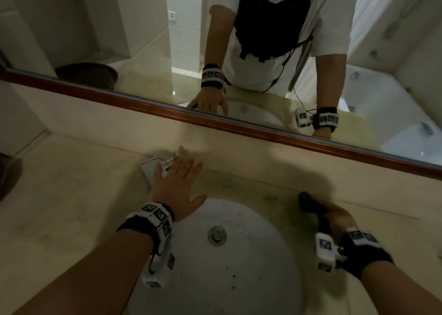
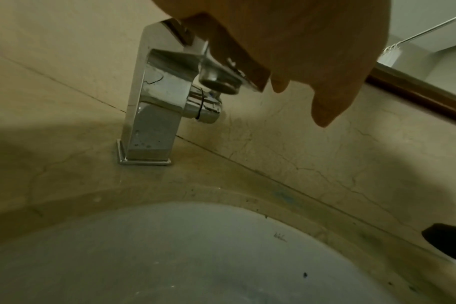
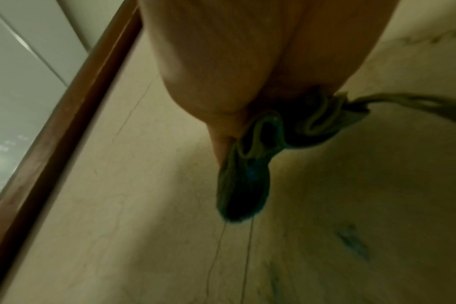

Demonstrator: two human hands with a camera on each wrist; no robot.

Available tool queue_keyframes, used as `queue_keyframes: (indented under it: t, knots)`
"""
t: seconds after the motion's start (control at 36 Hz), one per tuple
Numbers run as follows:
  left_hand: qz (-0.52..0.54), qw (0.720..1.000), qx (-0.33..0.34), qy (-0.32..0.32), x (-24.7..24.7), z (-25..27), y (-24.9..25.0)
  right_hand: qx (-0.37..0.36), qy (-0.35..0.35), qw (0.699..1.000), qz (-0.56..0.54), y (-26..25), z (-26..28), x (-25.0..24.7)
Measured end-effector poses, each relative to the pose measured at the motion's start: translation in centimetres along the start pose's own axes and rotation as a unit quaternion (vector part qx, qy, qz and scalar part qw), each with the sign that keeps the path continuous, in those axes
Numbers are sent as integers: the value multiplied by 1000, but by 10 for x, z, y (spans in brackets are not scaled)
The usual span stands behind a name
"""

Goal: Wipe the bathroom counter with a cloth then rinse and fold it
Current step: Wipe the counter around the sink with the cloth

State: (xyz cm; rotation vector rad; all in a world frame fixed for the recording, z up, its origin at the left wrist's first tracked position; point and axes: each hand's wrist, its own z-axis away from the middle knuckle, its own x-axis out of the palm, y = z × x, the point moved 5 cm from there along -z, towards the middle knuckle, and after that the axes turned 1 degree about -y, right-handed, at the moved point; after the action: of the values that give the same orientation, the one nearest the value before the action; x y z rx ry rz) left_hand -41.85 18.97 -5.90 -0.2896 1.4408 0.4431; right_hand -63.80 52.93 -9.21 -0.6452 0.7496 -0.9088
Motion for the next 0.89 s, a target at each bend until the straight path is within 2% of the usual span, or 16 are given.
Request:
queue_keyframes:
  t: [0.06, 0.11, 0.17, 0.19, 0.25, 0.28, 0.39, 0.47, 0.58, 0.64, 0.69, 0.81, 0.89]
  knots:
    - [5, 1000, -1, 3, 0, 0, 0, 2, 40, 999, 6, -3, -12, -5]
    - [3, 1000, -3, 7, 0, 0, 0, -4, 45, 999, 27, -3, -22, -1]
    - [12, 1000, -3, 13, 0, 0, 1, -20, 37, 995, 93, -1, -29, 11]
    - [17, 1000, -2, 17, 0, 0, 1, -40, 26, 986, 159, 1, -34, 20]
    - [24, 999, 0, 25, -2, 1, 1, -93, 11, 950, 296, 2, -36, 42]
    - [28, 999, 1, 27, -2, 2, 1, -114, 11, 936, 334, 2, -36, 54]
    - [35, 999, 5, 33, -6, 3, 3, -141, -26, 915, 377, 2, -32, 93]
    - [32, 999, -1, 24, -11, 4, 4, -169, -69, 881, 436, 2, -30, 115]
    - [17, 1000, -14, 4, -11, 4, 4, -210, -144, 850, 461, 6, -19, 143]
    - [17, 1000, -15, 0, -11, 4, 5, -234, -175, 855, 429, 6, -4, 154]
    - [14, 1000, -15, -9, -12, 4, 5, -234, -191, 889, 345, 10, 10, 161]
    - [7, 1000, -18, -22, -13, 5, 4, -91, -217, 950, 207, 42, 21, 157]
    - [8, 999, -18, -25, -15, 5, 5, -49, -198, 963, 173, 46, 27, 137]
